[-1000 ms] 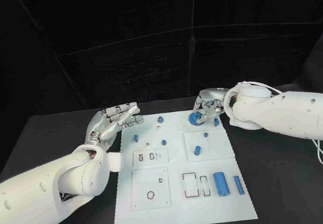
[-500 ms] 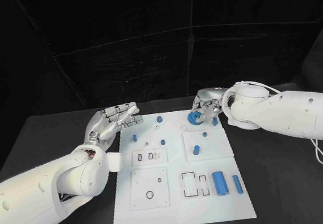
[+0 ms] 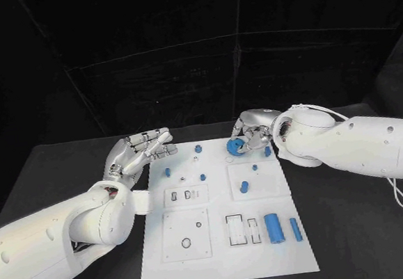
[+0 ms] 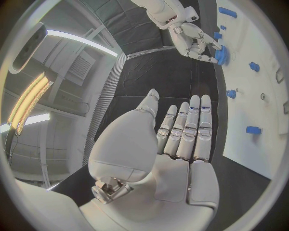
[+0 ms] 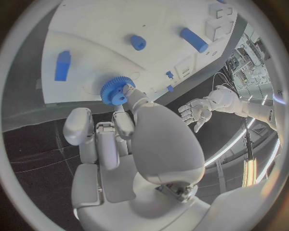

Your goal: Assemble the parts on the task board

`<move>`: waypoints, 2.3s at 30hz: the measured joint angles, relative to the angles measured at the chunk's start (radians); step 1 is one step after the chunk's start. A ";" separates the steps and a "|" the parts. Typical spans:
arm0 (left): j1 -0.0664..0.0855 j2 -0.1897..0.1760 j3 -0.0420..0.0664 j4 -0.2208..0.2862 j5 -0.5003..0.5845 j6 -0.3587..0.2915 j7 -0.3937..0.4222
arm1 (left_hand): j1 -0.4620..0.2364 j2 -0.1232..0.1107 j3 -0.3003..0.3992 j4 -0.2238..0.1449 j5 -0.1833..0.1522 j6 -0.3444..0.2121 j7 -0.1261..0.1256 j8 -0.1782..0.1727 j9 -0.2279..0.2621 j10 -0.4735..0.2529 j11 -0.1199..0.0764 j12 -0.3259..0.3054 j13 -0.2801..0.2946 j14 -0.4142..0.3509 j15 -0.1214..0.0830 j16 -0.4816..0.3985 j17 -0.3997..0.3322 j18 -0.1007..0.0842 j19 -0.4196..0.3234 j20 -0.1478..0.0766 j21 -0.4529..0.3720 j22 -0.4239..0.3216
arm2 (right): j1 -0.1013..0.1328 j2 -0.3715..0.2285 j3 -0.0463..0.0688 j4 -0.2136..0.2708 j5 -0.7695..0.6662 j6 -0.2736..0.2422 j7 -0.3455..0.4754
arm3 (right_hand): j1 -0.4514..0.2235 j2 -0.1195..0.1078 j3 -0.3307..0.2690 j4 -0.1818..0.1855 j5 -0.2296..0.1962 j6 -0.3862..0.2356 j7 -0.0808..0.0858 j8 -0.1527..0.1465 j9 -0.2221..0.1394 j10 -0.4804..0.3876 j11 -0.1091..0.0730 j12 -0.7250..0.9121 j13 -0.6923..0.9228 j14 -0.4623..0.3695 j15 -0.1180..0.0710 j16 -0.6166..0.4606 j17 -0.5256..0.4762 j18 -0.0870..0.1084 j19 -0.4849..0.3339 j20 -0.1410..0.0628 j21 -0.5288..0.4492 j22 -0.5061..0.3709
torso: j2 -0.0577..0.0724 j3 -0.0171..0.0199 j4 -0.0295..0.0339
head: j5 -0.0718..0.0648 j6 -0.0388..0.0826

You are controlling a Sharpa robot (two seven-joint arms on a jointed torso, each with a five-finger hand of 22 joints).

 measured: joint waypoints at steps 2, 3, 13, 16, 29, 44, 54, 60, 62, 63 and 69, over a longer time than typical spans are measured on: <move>0.000 -0.001 0.000 0.001 0.001 0.000 0.000 | 0.000 0.000 0.000 0.000 0.000 0.000 0.000 0.000 0.000 0.000 0.000 0.000 0.000 0.000 0.000 0.000 0.000 0.000 0.000 0.000 0.000 0.000 | 0.000 0.000 0.000 0.017 -0.003 -0.013 0.001 | 0.000 0.000 0.002 -0.002 0.005 0.000 0.000 0.000 0.000 0.000 0.000 0.000 0.000 -0.001 -0.001 0.000 0.000 0.000 0.000 0.000 0.000 0.000 | 0.000 -0.0002 0.0000 | -0.001 0.000; 0.000 -0.002 0.000 0.002 0.001 0.000 0.000 | 0.000 0.000 0.000 0.000 0.000 0.000 0.000 0.000 0.000 0.000 0.000 0.000 0.000 0.000 0.000 0.000 0.000 0.000 0.000 0.000 0.000 0.000 | 0.000 0.002 0.000 0.027 -0.007 -0.021 0.001 | -0.005 -0.002 0.003 -0.003 0.005 0.000 0.000 0.000 0.000 0.000 0.000 0.000 -0.001 -0.003 -0.003 0.000 0.000 0.000 0.000 0.000 0.000 0.000 | 0.000 -0.0004 0.0000 | -0.001 0.000; 0.000 -0.006 0.000 0.010 0.005 -0.001 0.000 | 0.000 0.000 0.000 0.000 0.000 0.000 0.000 0.000 0.000 0.000 0.000 0.000 0.000 0.000 0.000 0.000 0.000 0.000 0.000 0.000 0.000 0.000 | 0.000 0.083 0.000 0.035 -0.069 -0.073 0.001 | -0.017 -0.007 0.006 -0.006 0.005 0.002 -0.001 0.000 0.000 0.000 0.000 0.002 0.000 -0.004 -0.004 0.000 0.000 0.000 0.004 -0.004 0.000 0.007 | 0.001 -0.0007 0.0035 | 0.005 0.001; 0.000 -0.006 0.000 0.011 0.006 -0.001 0.000 | 0.000 0.000 0.000 0.000 0.000 0.000 0.000 0.000 0.000 0.000 0.000 0.000 0.000 0.000 0.000 0.000 0.000 0.000 0.000 0.000 0.000 0.000 | 0.000 0.118 0.000 0.016 -0.098 -0.078 -0.006 | -0.017 -0.007 0.014 -0.003 0.005 0.002 -0.001 0.000 0.000 0.000 0.000 0.002 0.002 -0.004 -0.004 0.000 0.000 0.000 0.004 -0.004 0.000 0.007 | 0.002 -0.0007 0.0038 | 0.010 -0.001; 0.000 -0.002 0.000 0.010 0.007 -0.001 0.001 | 0.000 0.000 0.000 0.000 0.000 0.000 0.000 0.000 0.000 0.000 0.000 0.000 0.000 0.000 0.000 0.000 0.000 0.000 0.000 0.000 0.000 -0.001 | -0.015 0.217 -0.001 -0.060 -0.168 -0.068 -0.040 | -0.026 -0.017 0.028 0.002 -0.007 0.004 -0.002 0.000 0.000 0.000 0.000 0.002 0.002 -0.004 -0.004 0.000 0.001 0.000 0.004 -0.004 0.000 0.007 | 0.003 0.0009 0.0017 | 0.023 -0.007; 0.000 0.000 0.000 0.009 0.008 -0.002 0.001 | 0.000 0.000 -0.003 -0.003 0.000 0.000 0.000 0.000 0.000 0.000 0.000 0.000 0.000 0.004 -0.004 0.000 0.000 0.000 0.000 0.000 0.000 0.000 | -0.019 0.249 -0.001 -0.100 -0.188 -0.028 -0.055 | -0.069 -0.048 0.044 0.011 -0.028 0.007 -0.002 -0.030 0.000 0.000 0.011 -0.010 -0.003 -0.004 -0.003 0.000 0.000 0.000 0.004 -0.004 0.000 0.003 | 0.001 0.0018 -0.0012 | 0.025 -0.011; 0.000 0.001 0.000 0.007 0.009 -0.002 0.001 | 0.000 0.000 -0.003 -0.003 0.000 0.000 0.000 0.000 0.000 0.000 0.000 0.000 0.000 0.004 -0.004 0.000 0.000 0.000 0.000 0.000 0.000 0.000 | -0.020 0.272 0.001 -0.117 -0.191 -0.012 -0.054 | -0.093 -0.053 0.041 0.016 -0.033 -0.013 0.003 -0.045 -0.005 -0.004 0.015 -0.016 -0.005 -0.004 0.004 0.000 0.000 0.000 0.003 0.004 0.000 0.002 | 0.001 0.0016 0.0000 | 0.026 -0.014; 0.000 0.001 0.000 0.007 0.009 -0.002 0.001 | 0.000 0.000 -0.003 -0.003 0.000 0.000 0.000 0.000 0.000 0.000 0.000 0.000 0.000 0.004 -0.004 0.000 0.000 0.000 0.000 0.000 0.000 0.000 | -0.021 0.281 0.001 -0.124 -0.191 -0.007 -0.053 | -0.092 -0.056 0.039 0.018 -0.046 -0.039 0.007 -0.062 -0.005 -0.008 0.019 -0.022 -0.008 -0.004 0.004 0.006 0.000 0.000 0.000 0.007 0.000 0.000 | 0.001 0.0015 0.0006 | 0.027 -0.015; 0.000 0.001 0.000 0.007 0.009 -0.002 0.001 | 0.000 0.000 -0.003 -0.003 0.000 0.000 0.000 0.000 0.000 0.000 0.000 0.000 0.000 0.004 -0.004 0.000 0.000 0.000 0.000 0.000 0.000 0.000 | -0.021 0.282 0.001 -0.126 -0.191 -0.005 -0.053 | -0.096 -0.060 0.036 0.017 -0.054 -0.047 0.009 -0.069 -0.005 -0.011 0.022 -0.025 -0.010 -0.001 0.007 0.006 0.000 0.000 0.000 0.007 0.000 -0.002 | 0.001 0.0015 0.0009 | 0.027 -0.016; 0.000 0.001 0.000 0.007 0.009 -0.002 0.001 | 0.000 0.000 -0.003 -0.003 0.000 0.000 0.000 0.000 0.000 0.000 0.000 0.000 0.000 0.004 -0.004 0.000 0.000 0.000 0.000 0.000 0.000 0.000 | -0.022 0.283 0.001 -0.127 -0.191 -0.003 -0.054 | -0.096 -0.060 0.035 0.016 -0.060 -0.052 0.010 -0.073 -0.005 -0.013 0.023 -0.027 -0.011 0.000 0.008 0.006 0.000 0.000 0.000 0.007 0.000 -0.003 | 0.001 0.0013 0.0009 | 0.027 -0.016; 0.001 0.001 0.000 0.007 0.009 -0.002 0.001 | 0.000 0.000 -0.003 -0.003 0.000 0.000 0.000 0.000 0.000 0.000 0.000 0.000 0.000 0.004 -0.004 0.000 0.000 0.000 0.000 0.000 0.000 0.000 | -0.023 0.283 0.000 -0.130 -0.192 0.009 -0.057 | -0.105 -0.069 0.017 0.029 -0.105 -0.069 0.015 -0.093 -0.005 -0.018 0.029 -0.034 -0.017 -0.002 0.013 0.006 0.000 0.000 0.000 0.014 0.000 -0.006 | 0.001 0.0012 0.0008 | 0.029 -0.018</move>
